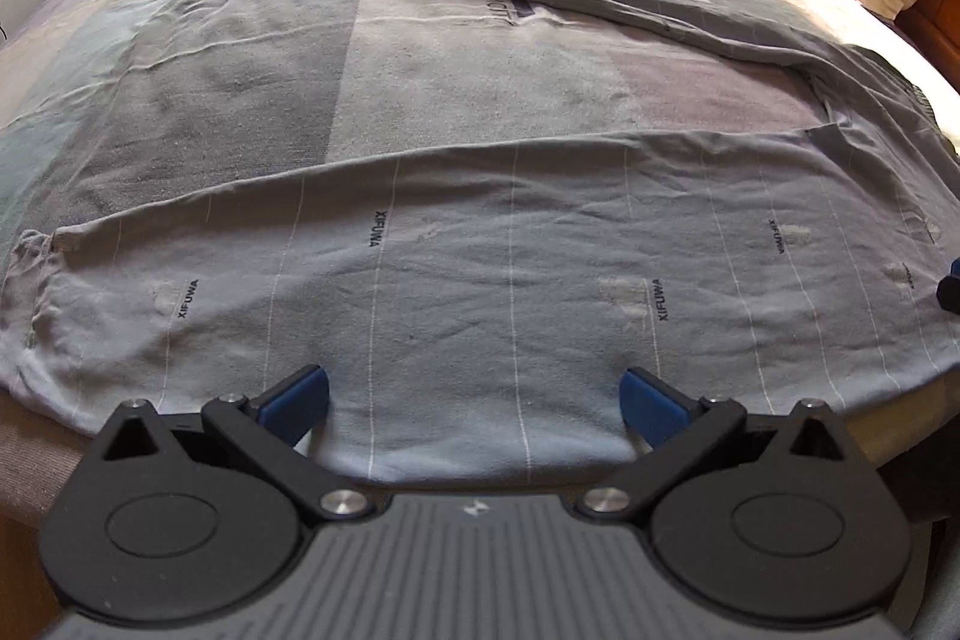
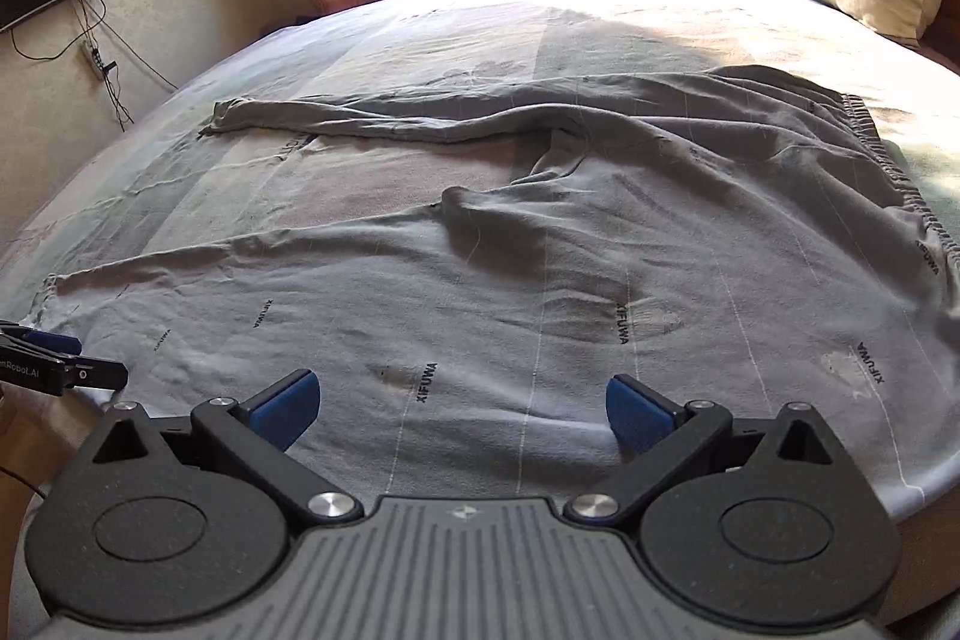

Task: Fold clothes

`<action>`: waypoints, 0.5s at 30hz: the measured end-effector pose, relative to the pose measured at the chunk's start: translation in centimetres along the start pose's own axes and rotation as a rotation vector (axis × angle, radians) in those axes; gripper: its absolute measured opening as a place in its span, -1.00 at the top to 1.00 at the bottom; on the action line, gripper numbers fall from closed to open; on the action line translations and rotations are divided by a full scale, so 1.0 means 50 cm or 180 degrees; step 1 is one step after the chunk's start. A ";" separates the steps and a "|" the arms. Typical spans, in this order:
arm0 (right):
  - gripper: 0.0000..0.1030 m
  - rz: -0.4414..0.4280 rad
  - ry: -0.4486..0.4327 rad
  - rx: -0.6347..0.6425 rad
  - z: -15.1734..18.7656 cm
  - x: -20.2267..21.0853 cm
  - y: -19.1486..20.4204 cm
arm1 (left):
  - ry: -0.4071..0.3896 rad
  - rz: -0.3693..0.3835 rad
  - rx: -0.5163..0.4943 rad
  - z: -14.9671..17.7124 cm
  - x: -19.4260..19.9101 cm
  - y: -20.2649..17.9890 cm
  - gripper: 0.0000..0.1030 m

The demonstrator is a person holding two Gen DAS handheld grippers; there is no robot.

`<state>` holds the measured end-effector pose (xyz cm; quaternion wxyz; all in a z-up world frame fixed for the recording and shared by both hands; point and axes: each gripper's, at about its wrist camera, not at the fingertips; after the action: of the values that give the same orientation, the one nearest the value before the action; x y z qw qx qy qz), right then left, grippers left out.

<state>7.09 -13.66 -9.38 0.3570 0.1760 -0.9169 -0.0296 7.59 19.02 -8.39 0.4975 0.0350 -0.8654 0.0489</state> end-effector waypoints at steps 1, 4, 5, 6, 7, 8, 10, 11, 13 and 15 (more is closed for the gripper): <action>-1.00 0.0130 -0.0110 0.0009 -0.009 0.014 -0.017 | -0.0004 -0.0007 -0.0010 -0.002 0.006 -0.005 -0.99; -1.00 0.0615 -0.0317 -0.0099 -0.033 0.040 -0.085 | -0.0090 0.0097 -0.0090 -0.012 0.028 -0.037 -0.99; -1.00 0.0763 -0.0293 -0.0202 -0.034 0.042 -0.110 | -0.0110 0.0163 -0.0133 -0.015 0.033 -0.053 -0.99; -1.00 0.0919 -0.0220 -0.0359 -0.032 0.042 -0.143 | -0.0128 0.0232 -0.0179 -0.019 0.038 -0.069 -0.99; -1.00 0.0975 -0.0142 -0.0512 -0.024 0.042 -0.172 | -0.0135 0.0282 -0.0243 -0.022 0.041 -0.090 -0.99; -1.00 0.1011 -0.0067 -0.0657 -0.016 0.042 -0.198 | -0.0139 0.0327 -0.0312 -0.024 0.043 -0.112 -0.99; -1.00 0.0960 0.0091 -0.0874 0.011 0.041 -0.236 | -0.0134 0.0415 -0.0441 -0.027 0.042 -0.152 -0.99; -1.00 0.0914 0.0076 -0.0870 0.023 0.044 -0.244 | -0.0123 0.0454 -0.0498 -0.028 0.040 -0.174 -0.99; -1.00 0.0825 -0.0033 -0.0739 0.043 0.055 -0.244 | -0.0102 0.0529 -0.0614 -0.030 0.035 -0.219 -0.99; -1.00 0.0781 -0.0082 -0.0695 0.053 0.058 -0.244 | -0.0100 0.0605 -0.0713 -0.030 0.029 -0.258 -0.99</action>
<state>7.04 -26.29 -11.66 0.3632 0.0225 -0.9273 -0.0876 9.56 6.38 -5.72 0.4779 -0.1020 -0.8725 -0.0016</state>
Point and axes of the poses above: each gripper's, at about its wrist camera, not at the fingertips, and x roughly against the way its jaws point, y to its left, z to its underside, and after that the axes turned 4 degrees about x, right-handed
